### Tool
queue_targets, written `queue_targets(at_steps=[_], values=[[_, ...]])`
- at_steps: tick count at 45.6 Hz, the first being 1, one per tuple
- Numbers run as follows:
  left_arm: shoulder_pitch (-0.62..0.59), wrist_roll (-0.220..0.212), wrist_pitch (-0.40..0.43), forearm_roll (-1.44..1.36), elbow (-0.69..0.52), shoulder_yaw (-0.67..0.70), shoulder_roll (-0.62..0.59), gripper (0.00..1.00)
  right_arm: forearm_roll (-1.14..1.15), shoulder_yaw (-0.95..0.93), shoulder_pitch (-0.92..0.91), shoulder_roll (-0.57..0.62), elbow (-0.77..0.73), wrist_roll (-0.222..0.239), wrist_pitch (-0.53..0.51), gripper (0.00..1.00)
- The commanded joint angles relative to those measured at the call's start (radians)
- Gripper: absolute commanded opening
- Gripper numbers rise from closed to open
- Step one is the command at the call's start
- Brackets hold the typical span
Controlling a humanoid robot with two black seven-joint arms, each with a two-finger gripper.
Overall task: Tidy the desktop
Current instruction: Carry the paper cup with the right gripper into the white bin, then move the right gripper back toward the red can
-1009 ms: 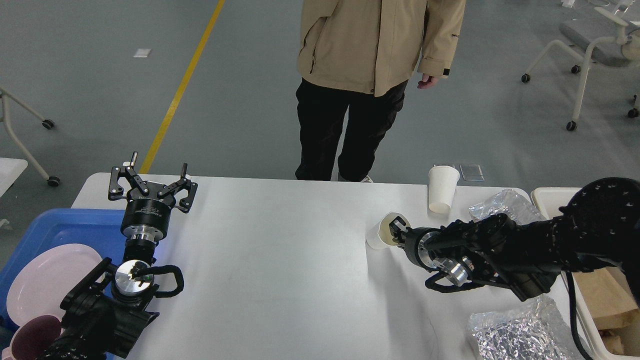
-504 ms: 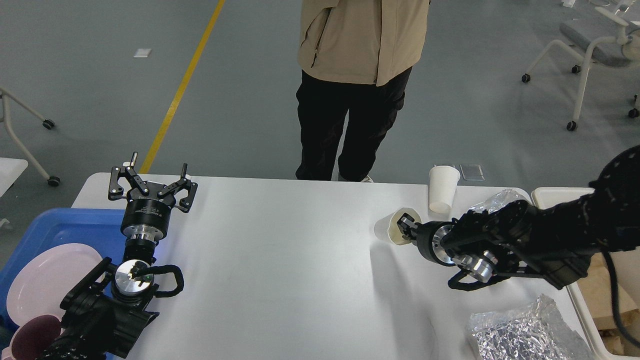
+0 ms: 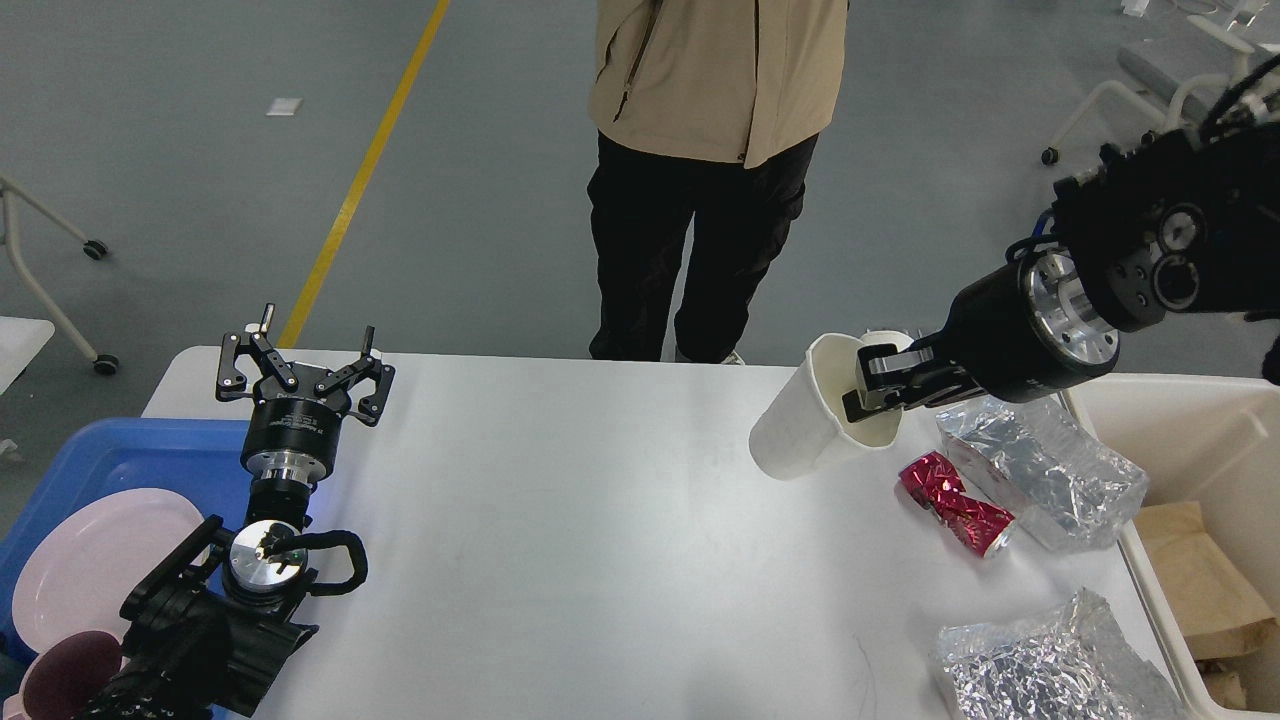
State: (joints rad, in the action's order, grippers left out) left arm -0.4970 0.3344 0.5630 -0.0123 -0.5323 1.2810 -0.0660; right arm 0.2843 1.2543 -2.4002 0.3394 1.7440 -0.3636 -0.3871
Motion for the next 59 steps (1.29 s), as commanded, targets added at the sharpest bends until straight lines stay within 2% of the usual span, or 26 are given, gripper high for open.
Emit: queue_targets(at_steps=[1,8,11,16,19,23,28,33,39,40,41,42,43,50,59], values=[[0.000,0.000,0.000,0.000,0.000,0.000,0.000,1.00,-0.004,-0.013,-0.010,0.003,-0.001,0.023,0.031,0.00],[0.000,0.000,0.000,0.000,0.000,0.000,0.000,1.00,-0.022,0.097,0.148,0.026,-0.040,0.139,0.250,0.00],[0.000,0.000,0.000,0.000,0.000,0.000,0.000,1.00,-0.022,0.183,0.234,0.036,-0.087,0.169,0.333,0.00],[0.000,0.000,0.000,0.000,0.000,0.000,0.000,1.00,-0.028,0.296,0.412,0.081,-0.210,0.183,0.438,0.00],[0.000,0.000,0.000,0.000,0.000,0.000,0.000,1.00,-0.068,0.320,0.567,0.154,-0.309,0.206,0.502,0.00],[0.000,0.000,0.000,0.000,0.000,0.000,0.000,1.00,-0.193,0.320,0.705,0.213,-0.395,0.227,0.576,0.00],[0.000,0.000,0.000,0.000,0.000,0.000,0.000,1.00,-0.405,0.320,0.921,0.231,-0.532,0.230,0.689,0.00],[0.000,0.000,0.000,0.000,0.000,0.000,0.000,1.00,-0.625,0.318,1.209,0.221,-0.779,0.233,0.758,0.00],[0.000,0.000,0.000,0.000,0.000,0.000,0.000,1.00,-0.766,0.281,1.510,0.175,-1.131,0.247,0.769,0.00],[0.000,0.000,0.000,0.000,0.000,0.000,0.000,1.00,-0.777,0.263,1.552,0.165,-1.180,0.249,0.768,0.09],[0.000,0.000,0.000,0.000,0.000,0.000,0.000,1.00,-0.784,0.240,1.588,0.162,-1.224,0.250,0.763,0.25],[0.000,0.000,0.000,0.000,0.000,0.000,0.000,1.00,-0.790,0.214,1.616,0.161,-1.263,0.253,0.757,0.58],[0.000,0.000,0.000,0.000,0.000,0.000,0.000,1.00,-0.794,0.185,1.641,0.161,-1.297,0.259,0.755,1.00],[0.000,0.000,0.000,0.000,0.000,0.000,-0.002,1.00,-0.784,-0.022,1.693,0.158,-1.330,0.281,0.751,1.00],[0.000,0.000,0.000,0.000,0.000,0.000,0.000,1.00,-0.777,-0.069,1.718,0.155,-1.331,0.281,0.748,1.00]])
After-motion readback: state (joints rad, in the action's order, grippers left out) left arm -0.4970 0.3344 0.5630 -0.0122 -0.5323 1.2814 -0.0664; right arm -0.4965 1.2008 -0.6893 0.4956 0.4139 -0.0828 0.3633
